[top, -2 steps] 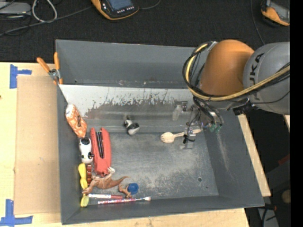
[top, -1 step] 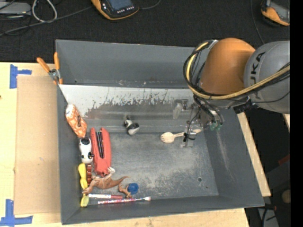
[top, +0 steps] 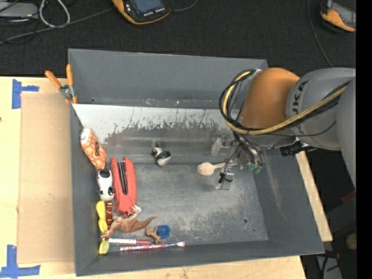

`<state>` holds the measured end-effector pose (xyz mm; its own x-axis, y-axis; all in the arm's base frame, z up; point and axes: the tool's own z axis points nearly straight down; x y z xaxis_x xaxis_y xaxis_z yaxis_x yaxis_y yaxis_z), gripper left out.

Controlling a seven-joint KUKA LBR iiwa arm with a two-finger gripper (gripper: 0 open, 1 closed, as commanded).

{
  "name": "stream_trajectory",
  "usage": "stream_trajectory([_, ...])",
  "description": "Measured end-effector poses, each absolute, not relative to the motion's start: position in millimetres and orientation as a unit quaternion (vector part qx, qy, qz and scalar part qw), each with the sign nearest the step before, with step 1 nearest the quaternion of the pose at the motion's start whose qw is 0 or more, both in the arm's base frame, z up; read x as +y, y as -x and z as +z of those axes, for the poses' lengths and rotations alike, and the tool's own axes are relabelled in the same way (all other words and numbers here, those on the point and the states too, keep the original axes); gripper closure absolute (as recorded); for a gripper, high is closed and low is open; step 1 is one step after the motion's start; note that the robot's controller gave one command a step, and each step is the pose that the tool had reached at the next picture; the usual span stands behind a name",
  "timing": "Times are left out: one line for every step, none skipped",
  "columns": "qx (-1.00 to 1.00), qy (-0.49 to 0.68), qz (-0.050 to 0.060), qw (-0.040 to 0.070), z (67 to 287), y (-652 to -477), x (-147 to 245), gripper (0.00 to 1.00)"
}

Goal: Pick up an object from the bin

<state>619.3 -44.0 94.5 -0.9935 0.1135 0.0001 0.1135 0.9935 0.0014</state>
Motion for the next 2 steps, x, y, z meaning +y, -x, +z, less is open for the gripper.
stream_trajectory([-0.999,0.047,0.000,-0.003,69.1,-621.8,-81.5,0.00])
stream_trajectory([-0.998,0.068,-0.003,0.001,72.5,-619.3,-51.3,0.00])
